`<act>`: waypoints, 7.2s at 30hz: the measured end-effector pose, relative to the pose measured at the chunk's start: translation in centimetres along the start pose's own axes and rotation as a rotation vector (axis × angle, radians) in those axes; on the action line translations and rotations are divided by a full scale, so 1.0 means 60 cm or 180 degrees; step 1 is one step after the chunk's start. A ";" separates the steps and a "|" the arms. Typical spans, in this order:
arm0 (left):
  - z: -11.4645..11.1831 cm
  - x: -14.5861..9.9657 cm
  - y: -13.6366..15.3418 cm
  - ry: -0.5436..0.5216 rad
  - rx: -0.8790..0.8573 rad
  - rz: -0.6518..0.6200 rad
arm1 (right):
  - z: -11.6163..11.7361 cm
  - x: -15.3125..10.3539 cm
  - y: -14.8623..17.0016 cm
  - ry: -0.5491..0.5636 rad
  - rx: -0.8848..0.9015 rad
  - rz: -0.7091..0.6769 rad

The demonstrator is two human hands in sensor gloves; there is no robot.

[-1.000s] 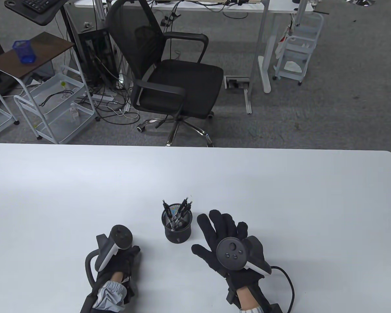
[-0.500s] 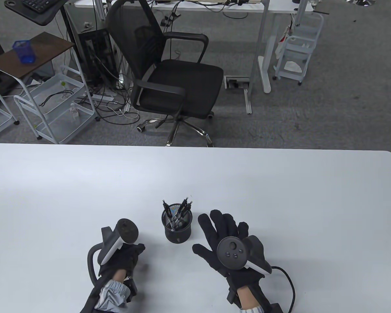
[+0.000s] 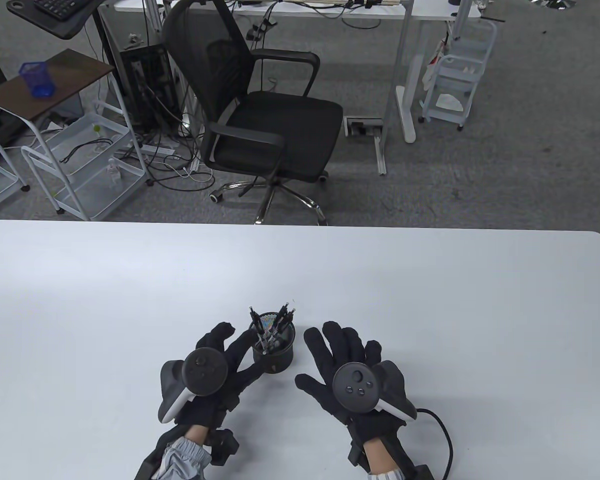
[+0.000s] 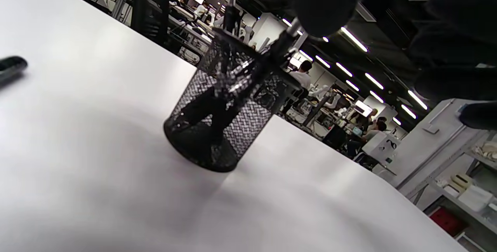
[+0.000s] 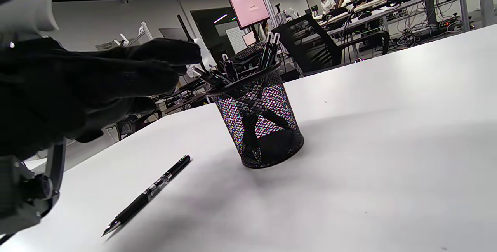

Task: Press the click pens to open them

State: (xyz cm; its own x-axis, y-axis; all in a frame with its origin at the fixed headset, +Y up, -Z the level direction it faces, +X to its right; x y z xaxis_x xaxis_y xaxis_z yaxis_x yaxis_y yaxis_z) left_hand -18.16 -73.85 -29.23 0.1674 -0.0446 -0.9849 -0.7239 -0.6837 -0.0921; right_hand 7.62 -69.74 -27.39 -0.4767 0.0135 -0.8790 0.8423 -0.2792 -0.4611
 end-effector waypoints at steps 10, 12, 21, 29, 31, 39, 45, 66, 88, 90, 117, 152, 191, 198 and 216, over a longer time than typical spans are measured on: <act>-0.042 0.014 -0.007 0.0002 0.0243 0.0127 | 0.000 0.000 0.000 0.0000 0.0009 0.0004; -0.047 0.017 -0.006 -0.0015 0.0259 0.0165 | -0.001 0.000 0.000 0.0004 0.0014 0.0003; -0.058 0.024 -0.004 -0.0086 0.0277 0.0236 | -0.001 0.000 0.000 0.0006 0.0029 -0.0003; -0.063 0.028 -0.007 -0.0137 0.0226 0.0265 | -0.002 -0.001 0.001 0.0018 0.0038 -0.0014; -0.062 0.028 -0.006 -0.0146 0.0191 0.0282 | -0.002 -0.001 0.001 0.0019 0.0038 -0.0014; -0.060 0.030 -0.001 -0.0051 -0.0056 0.0316 | -0.002 -0.001 0.001 0.0022 0.0041 -0.0010; -0.047 0.026 -0.009 -0.0055 -0.0227 0.0246 | -0.002 -0.001 0.002 0.0030 0.0041 -0.0009; 0.077 -0.044 -0.023 -0.0040 -0.1974 -0.0637 | -0.002 -0.001 -0.001 0.0039 0.0018 -0.0019; 0.022 -0.009 0.030 0.1102 -0.4606 -0.1185 | -0.002 -0.001 0.001 0.0012 0.0014 0.0005; 0.017 -0.010 0.029 0.1158 -0.4659 -0.1185 | -0.001 -0.001 0.001 0.0007 0.0014 0.0009; 0.008 -0.021 0.030 0.0853 -0.4560 -0.0735 | 0.001 0.001 0.000 -0.0047 -0.0006 0.0034; 0.002 -0.021 0.031 0.0850 -0.4556 -0.0672 | 0.002 0.001 -0.001 -0.0045 -0.0007 0.0027; 0.083 -0.027 0.159 -0.0168 0.0213 0.1641 | 0.006 0.003 0.000 -0.0076 0.0010 0.0024; 0.061 -0.021 0.191 -0.0177 0.0388 0.1788 | 0.007 0.004 0.001 -0.0089 0.0009 0.0026; 0.038 -0.006 0.206 -0.0042 0.0706 0.2010 | 0.009 0.005 0.003 -0.0107 -0.0002 0.0045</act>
State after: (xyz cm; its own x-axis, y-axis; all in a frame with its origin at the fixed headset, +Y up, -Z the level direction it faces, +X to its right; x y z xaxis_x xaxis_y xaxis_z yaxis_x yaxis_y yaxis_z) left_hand -28.67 -80.62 -30.31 -0.3409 -0.3773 -0.8611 -0.8009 -0.3631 0.4762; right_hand 7.49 -70.27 -27.64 -0.4728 -0.0227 -0.8809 0.8492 -0.2785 -0.4486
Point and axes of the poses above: the tracker on the back of each hand, its own y axis roughly to the little-finger side, its own x axis roughly from the wrist to the fingertips, z = x × y, the point moved 1 cm from there along x, roughly from the wrist to the fingertips, and after that the axes turned 9 degrees about -x, right-handed, at the moved point
